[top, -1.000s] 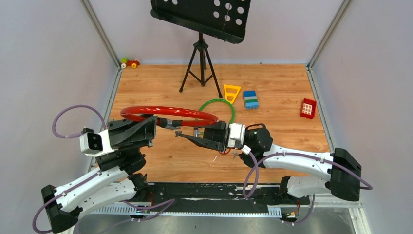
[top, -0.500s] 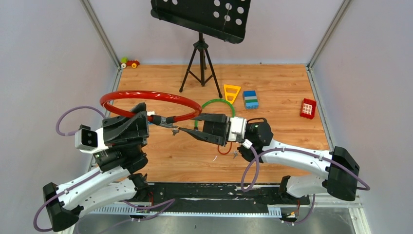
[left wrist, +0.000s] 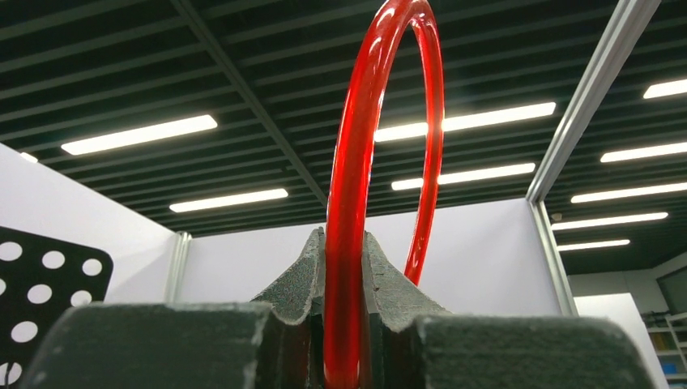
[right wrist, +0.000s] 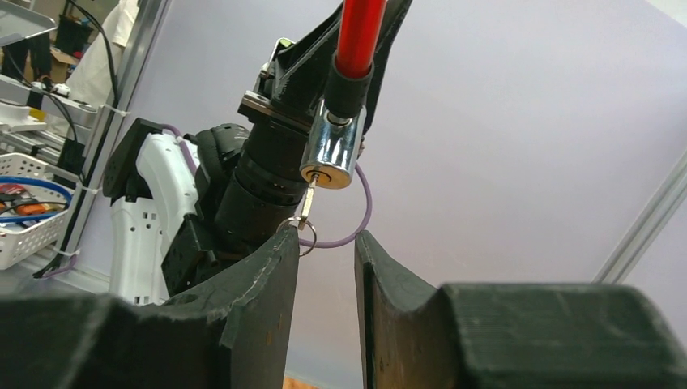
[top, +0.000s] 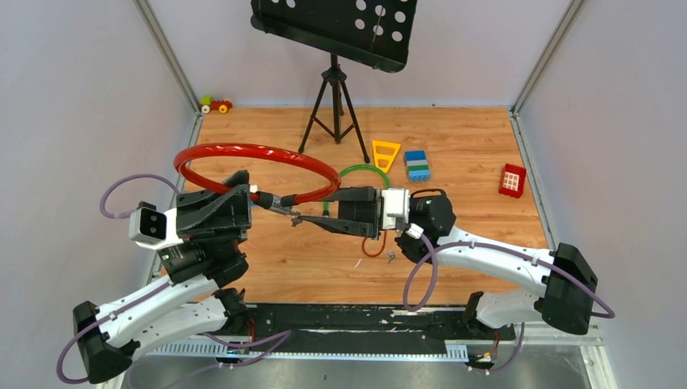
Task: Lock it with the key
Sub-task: Lock the lock.
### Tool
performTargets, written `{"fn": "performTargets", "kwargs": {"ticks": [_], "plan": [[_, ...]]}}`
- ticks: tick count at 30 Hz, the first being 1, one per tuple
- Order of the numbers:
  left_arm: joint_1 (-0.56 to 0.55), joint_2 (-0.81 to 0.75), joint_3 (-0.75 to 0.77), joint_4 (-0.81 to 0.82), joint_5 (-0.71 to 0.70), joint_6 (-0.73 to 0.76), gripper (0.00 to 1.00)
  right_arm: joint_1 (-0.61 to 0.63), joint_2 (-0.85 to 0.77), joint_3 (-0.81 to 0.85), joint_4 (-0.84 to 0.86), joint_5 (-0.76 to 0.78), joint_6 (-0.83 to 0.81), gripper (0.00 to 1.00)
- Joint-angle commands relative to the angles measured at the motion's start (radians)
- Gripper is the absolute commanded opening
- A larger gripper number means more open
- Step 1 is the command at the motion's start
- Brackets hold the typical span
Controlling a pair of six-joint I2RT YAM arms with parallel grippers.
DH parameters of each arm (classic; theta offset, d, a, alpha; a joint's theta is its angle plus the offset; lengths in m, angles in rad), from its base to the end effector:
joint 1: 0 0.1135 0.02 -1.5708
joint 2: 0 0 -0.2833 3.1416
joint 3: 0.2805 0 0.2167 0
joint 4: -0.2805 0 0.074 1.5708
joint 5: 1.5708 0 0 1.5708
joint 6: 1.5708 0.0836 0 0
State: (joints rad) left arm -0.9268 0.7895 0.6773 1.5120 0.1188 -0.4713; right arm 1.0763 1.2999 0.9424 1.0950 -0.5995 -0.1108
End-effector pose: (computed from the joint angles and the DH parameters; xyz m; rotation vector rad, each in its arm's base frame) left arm 0.0286 -0.0546 0.5057 0.1675 0.1518 -1.4029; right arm 0.0848 0.2566 0.4660 -0.9734 0.3749 1.1312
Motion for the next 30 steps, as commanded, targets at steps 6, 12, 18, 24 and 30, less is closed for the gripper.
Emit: {"fn": "performTargets", "kwargs": {"ticks": [6, 12, 18, 24, 30], "plan": [[0.004, 0.008, 0.058, 0.094, 0.008, -0.069, 0.00, -0.015, -0.017, 0.033, -0.008, -0.106, 0.059, 0.31], [0.003, 0.022, 0.067, 0.094, 0.029, -0.097, 0.00, -0.019, -0.032, 0.044, -0.036, -0.113, 0.061, 0.31], [0.003, 0.025, 0.073, 0.094, 0.058, -0.126, 0.00, -0.032, -0.041, 0.053, -0.062, -0.120, 0.062, 0.31], [0.003, 0.026, 0.073, 0.094, 0.067, -0.135, 0.00, -0.041, -0.062, 0.078, -0.124, -0.145, 0.068, 0.32], [0.003, 0.031, 0.070, 0.094, 0.066, -0.137, 0.00, -0.042, -0.077, 0.088, -0.175, -0.171, 0.065, 0.32]]}}
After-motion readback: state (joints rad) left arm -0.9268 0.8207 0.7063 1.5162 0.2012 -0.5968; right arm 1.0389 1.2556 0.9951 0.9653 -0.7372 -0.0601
